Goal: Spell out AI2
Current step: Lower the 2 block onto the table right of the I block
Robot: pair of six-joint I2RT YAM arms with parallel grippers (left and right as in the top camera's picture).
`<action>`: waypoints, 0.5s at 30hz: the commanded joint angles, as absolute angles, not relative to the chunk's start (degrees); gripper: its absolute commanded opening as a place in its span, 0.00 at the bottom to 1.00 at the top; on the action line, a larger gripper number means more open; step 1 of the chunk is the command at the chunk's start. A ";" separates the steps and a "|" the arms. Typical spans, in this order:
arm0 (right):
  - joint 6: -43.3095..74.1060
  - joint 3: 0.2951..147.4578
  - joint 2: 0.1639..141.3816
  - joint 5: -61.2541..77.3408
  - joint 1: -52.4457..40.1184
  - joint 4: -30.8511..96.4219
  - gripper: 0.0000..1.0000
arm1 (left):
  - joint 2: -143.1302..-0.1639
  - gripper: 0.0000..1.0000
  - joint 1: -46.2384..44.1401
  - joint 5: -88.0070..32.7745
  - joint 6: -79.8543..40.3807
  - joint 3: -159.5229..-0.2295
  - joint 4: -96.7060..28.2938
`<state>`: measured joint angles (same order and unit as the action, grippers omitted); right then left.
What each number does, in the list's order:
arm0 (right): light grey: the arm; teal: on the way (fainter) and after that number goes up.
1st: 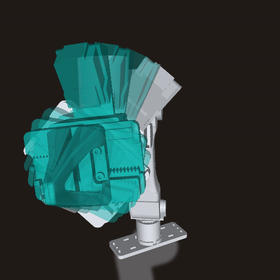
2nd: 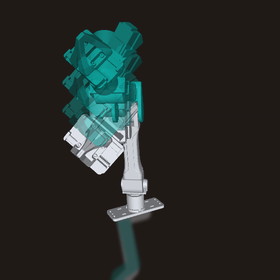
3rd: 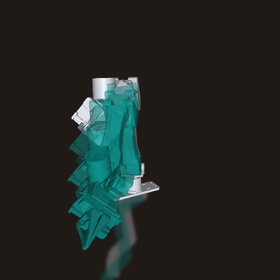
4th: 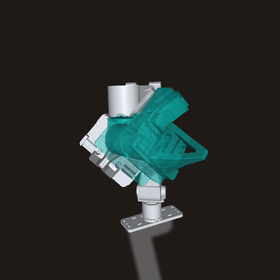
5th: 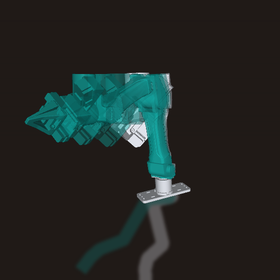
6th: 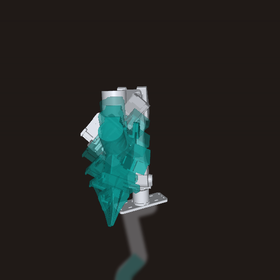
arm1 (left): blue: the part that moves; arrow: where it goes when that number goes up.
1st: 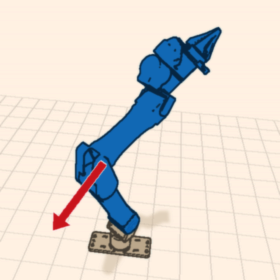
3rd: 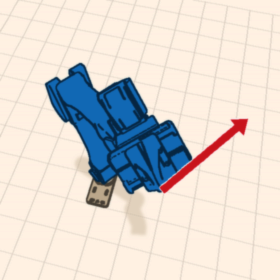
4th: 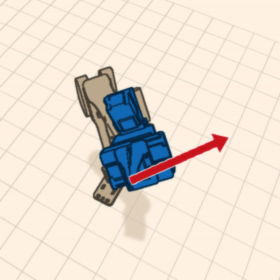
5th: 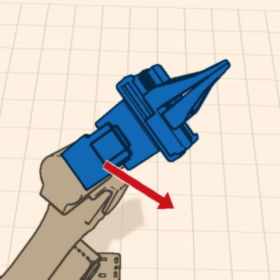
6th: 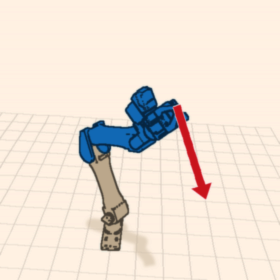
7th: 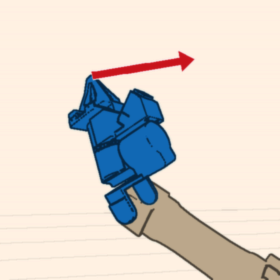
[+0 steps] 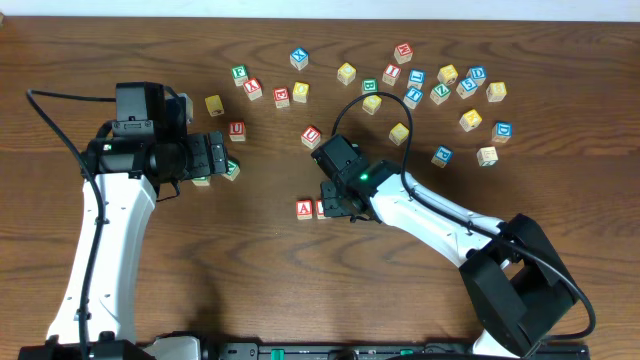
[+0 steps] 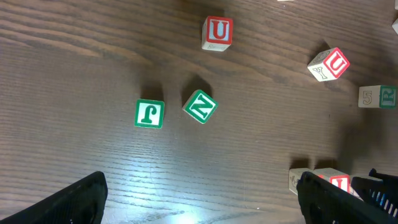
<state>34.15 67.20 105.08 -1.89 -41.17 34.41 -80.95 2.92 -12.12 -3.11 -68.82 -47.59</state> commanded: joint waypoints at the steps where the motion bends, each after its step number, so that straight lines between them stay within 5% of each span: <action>1: 35.35 66.96 105.56 -2.15 -41.98 34.28 0.21 | -81.41 0.96 3.09 -12.47 -2.59 -68.51 -47.72; 15: 36.23 66.96 105.56 -3.90 -43.27 34.15 0.22 | -81.41 0.96 3.09 -12.47 -2.59 -68.51 -47.72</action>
